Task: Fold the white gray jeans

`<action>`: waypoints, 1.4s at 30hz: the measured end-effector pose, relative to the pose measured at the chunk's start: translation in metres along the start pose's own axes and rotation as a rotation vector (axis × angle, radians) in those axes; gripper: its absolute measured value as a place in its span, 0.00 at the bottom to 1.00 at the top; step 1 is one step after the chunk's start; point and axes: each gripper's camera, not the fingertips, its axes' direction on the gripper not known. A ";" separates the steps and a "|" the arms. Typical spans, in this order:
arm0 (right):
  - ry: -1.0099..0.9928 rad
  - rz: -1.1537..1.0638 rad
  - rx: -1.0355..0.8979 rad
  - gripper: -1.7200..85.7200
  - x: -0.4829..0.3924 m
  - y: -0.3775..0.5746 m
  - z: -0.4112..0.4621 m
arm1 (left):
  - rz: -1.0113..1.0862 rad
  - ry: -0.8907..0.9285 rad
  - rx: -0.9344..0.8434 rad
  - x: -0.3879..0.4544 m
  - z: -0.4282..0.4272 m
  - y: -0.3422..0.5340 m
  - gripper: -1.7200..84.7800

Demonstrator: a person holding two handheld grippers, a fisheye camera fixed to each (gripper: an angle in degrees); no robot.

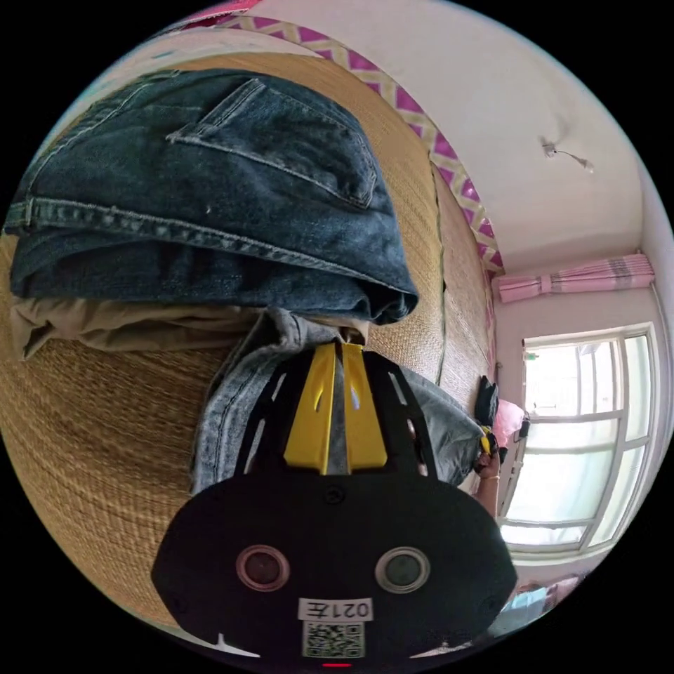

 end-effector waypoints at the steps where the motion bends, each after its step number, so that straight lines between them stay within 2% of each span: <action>1: -0.029 -0.002 -0.002 0.07 -0.002 -0.001 -0.004 | 0.023 0.039 0.003 -0.006 -0.009 0.001 0.04; 4: -0.094 -0.092 0.043 0.07 -0.028 0.008 -0.046 | 0.066 -0.009 0.084 -0.026 -0.056 0.016 0.07; 7: -0.014 -0.288 0.079 0.05 -0.077 0.042 -0.073 | 0.162 0.095 0.175 -0.033 -0.090 0.047 0.07; 10: -0.097 -0.599 -0.029 0.02 -0.137 0.088 -0.051 | 0.359 0.104 0.069 -0.002 -0.075 0.076 0.05; 12: 0.007 -0.865 -0.137 0.01 -0.185 0.137 -0.012 | 0.467 -0.025 -0.006 0.018 -0.053 0.090 0.03; 13: 0.047 -0.925 -0.168 0.01 -0.194 0.149 0.000 | 0.482 -0.194 -0.048 0.021 -0.035 0.094 0.02; 15: 0.258 -1.022 -0.322 0.01 -0.207 0.182 0.052 | 0.474 -0.178 0.000 0.007 -0.032 0.094 0.01; 17: 0.457 -0.987 -0.493 0.01 -0.188 0.190 0.093 | 0.312 0.003 -0.030 -0.029 -0.040 0.081 0.01; 18: 0.423 -0.987 -0.370 0.01 -0.183 0.192 0.083 | 0.272 0.030 -0.024 -0.036 -0.044 0.081 0.01; 21: 0.413 -0.910 -0.407 0.01 -0.175 0.188 0.074 | 0.251 0.093 0.074 -0.052 -0.072 0.097 0.01; 24: 0.253 -0.900 -0.262 0.01 -0.166 0.207 0.031 | 0.214 0.186 0.183 -0.075 -0.106 0.130 0.02; 26: 0.211 -0.858 -0.224 0.01 -0.151 0.218 0.015 | 0.095 0.211 0.226 -0.101 -0.120 0.156 0.05; 31: 0.066 -0.702 -0.157 0.01 -0.096 0.242 -0.006 | -0.026 0.240 0.237 -0.124 -0.128 0.179 0.14; 36: -0.032 -0.566 -0.120 0.01 -0.034 0.266 0.000 | -0.086 0.227 0.248 -0.106 -0.135 0.171 0.17; 42: -0.049 -0.534 -0.107 0.01 0.006 0.297 0.007 | -0.124 0.108 0.263 -0.059 -0.139 0.149 0.17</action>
